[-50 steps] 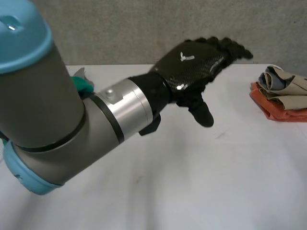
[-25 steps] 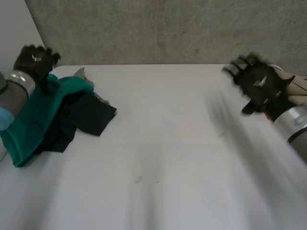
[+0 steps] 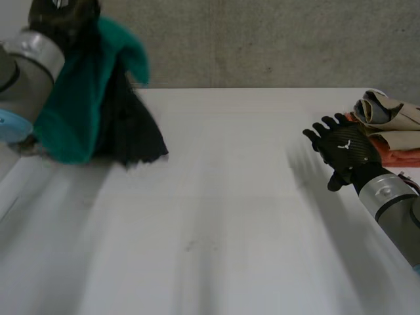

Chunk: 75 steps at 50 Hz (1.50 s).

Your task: Fold the laundry.

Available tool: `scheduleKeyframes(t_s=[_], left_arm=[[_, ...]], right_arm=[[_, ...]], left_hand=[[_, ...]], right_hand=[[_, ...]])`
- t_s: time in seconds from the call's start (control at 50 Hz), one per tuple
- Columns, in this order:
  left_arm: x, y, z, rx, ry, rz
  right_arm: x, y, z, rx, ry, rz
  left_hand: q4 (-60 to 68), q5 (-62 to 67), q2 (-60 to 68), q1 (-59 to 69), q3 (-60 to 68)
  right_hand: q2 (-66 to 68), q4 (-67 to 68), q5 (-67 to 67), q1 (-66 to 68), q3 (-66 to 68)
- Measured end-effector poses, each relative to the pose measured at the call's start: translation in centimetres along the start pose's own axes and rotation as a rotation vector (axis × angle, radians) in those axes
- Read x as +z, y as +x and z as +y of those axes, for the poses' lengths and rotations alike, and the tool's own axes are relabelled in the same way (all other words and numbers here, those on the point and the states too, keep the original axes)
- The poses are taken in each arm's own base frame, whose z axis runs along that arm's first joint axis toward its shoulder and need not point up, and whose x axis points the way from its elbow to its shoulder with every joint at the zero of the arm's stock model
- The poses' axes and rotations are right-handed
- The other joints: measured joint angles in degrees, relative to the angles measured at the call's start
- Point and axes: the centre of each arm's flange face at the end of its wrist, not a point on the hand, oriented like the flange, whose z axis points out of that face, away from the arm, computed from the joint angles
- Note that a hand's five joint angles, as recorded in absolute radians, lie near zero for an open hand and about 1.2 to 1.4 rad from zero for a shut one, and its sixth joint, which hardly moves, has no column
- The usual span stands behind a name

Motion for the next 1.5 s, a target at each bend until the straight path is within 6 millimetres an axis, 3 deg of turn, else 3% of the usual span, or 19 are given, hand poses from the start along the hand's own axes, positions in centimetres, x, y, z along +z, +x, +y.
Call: scheduleKeyframes(t_s=[0.06,0.16,0.26,0.3,0.34,0.4,0.48,0.52,0.68,0.8,0.94,1.06,1.14,1.16,1.2,1.26,1.32,1.44,1.5], left_arm=[[-1.4,3.0,-3.7,-0.185,0.062,0.069],[-3.5,8.4,-4.9,-0.384,0.040,0.204],[-5.3,14.0,-2.8,-0.448,-0.053,0.324],[-6.6,17.4,-0.9,-0.459,-0.121,0.391],[-7.5,19.4,0.6,-0.458,-0.169,0.430],[-8.8,21.7,2.4,-0.445,-0.232,0.480],[-10.4,23.1,3.3,-0.409,-0.283,0.523],[-10.7,22.9,3.0,-0.392,-0.289,0.525],[-11.1,17.1,0.3,-0.335,-0.264,0.427],[-12.6,14.7,-0.5,-0.327,-0.272,0.384],[-15.1,13.4,-0.1,-0.327,-0.291,0.358],[-16.2,12.9,0.0,-0.325,-0.264,0.341],[-16.5,12.5,0.0,-0.323,-0.244,0.327],[-16.6,12.4,0.0,-0.322,-0.239,0.323],[-16.7,12.2,-0.1,-0.322,-0.233,0.318],[-16.7,11.9,-0.3,-0.320,-0.224,0.310],[-16.5,11.4,-0.6,-0.319,-0.214,0.294],[-16.1,10.4,-0.9,-0.315,-0.198,0.263],[-15.9,10.1,-0.9,-0.316,-0.195,0.257]], right_arm=[[0.0,0.5,-0.1,-0.002,-0.009,0.032],[-0.1,1.1,-0.4,-0.005,-0.012,0.061],[-0.1,1.5,-0.3,-0.004,-0.015,0.071],[-0.1,1.7,-0.2,-0.003,-0.019,0.076],[0.0,1.8,-0.1,-0.003,-0.021,0.079],[0.1,2.0,-0.1,-0.003,-0.023,0.086],[0.2,2.5,-0.2,0.011,-0.024,0.104],[0.3,2.8,-0.4,0.030,-0.023,0.110],[-0.3,4.6,-3.1,0.224,-0.064,0.084],[-1.0,4.8,-5.0,0.343,-0.144,0.008],[-0.9,0.6,-8.5,0.417,-0.134,-0.180],[0.4,-2.8,-8.7,0.420,-0.133,-0.273],[1.7,-3.9,-8.7,0.406,-0.118,-0.280],[2.2,-3.9,-9.0,0.398,-0.101,-0.269],[2.7,-3.7,-9.5,0.388,-0.074,-0.245],[3.5,-2.3,-11.3,0.369,0.008,-0.182],[3.6,0.4,-15.0,0.345,0.156,-0.085],[1.0,5.7,-22.5,0.306,0.419,0.065],[0.1,6.8,-24.2,0.296,0.476,0.093]], left_hand=[[0.0,1.3,0.1,0.1,0.2],[0.0,1.4,0.1,0.1,0.2],[0.0,1.4,0.1,0.1,0.2],[-0.8,0.9,-0.7,-0.5,-0.6],[-11.1,-6.1,-11.0,-5.9,-10.3],[-34.9,-29.3,-35.2,-30.5,-33.4],[-41.4,-35.5,-40.9,-33.4,-39.5],[-43.1,-37.1,-42.4,-34.4,-41.2],[-44.4,-38.3,-43.7,-35.4,-42.4],[-45.6,-39.6,-45.0,-36.2,-43.7],[-46.3,-40.3,-45.7,-37.6,-44.5],[-46.3,-40.3,-45.7,-37.6,-44.5],[-46.3,-40.3,-45.7,-37.6,-44.5],[-46.3,-40.3,-45.7,-37.6,-44.5],[-46.3,-40.3,-45.7,-37.6,-44.5],[-46.3,-40.3,-45.7,-37.6,-44.5],[-46.3,-40.3,-45.7,-37.6,-44.5],[-46.3,-40.3,-45.7,-37.6,-44.5],[-46.3,-40.3,-45.7,-37.6,-44.5]], right_hand=[[0.0,0.0,0.0,0.0,0.0],[0.0,0.0,0.0,0.0,0.0],[0.0,0.0,0.0,0.0,0.0],[0.0,0.0,0.0,0.0,0.0],[0.0,0.0,0.0,0.0,0.0],[0.0,0.0,0.0,0.0,0.0],[0.0,0.0,0.0,0.0,0.0],[0.0,0.0,0.0,0.0,0.0],[0.0,0.0,0.0,0.0,0.0],[0.0,0.0,0.0,0.0,0.0],[0.0,0.0,0.0,0.0,0.0],[1.9,2.2,2.1,1.8,2.2],[28.0,27.8,27.4,26.9,28.0],[42.2,41.6,40.6,39.6,41.7],[52.3,52.3,49.9,45.8,52.1],[53.4,55.2,50.7,46.1,53.8],[53.4,55.3,50.7,46.1,53.8],[53.4,56.3,51.1,46.1,54.5],[53.4,56.4,52.0,46.1,54.5]])
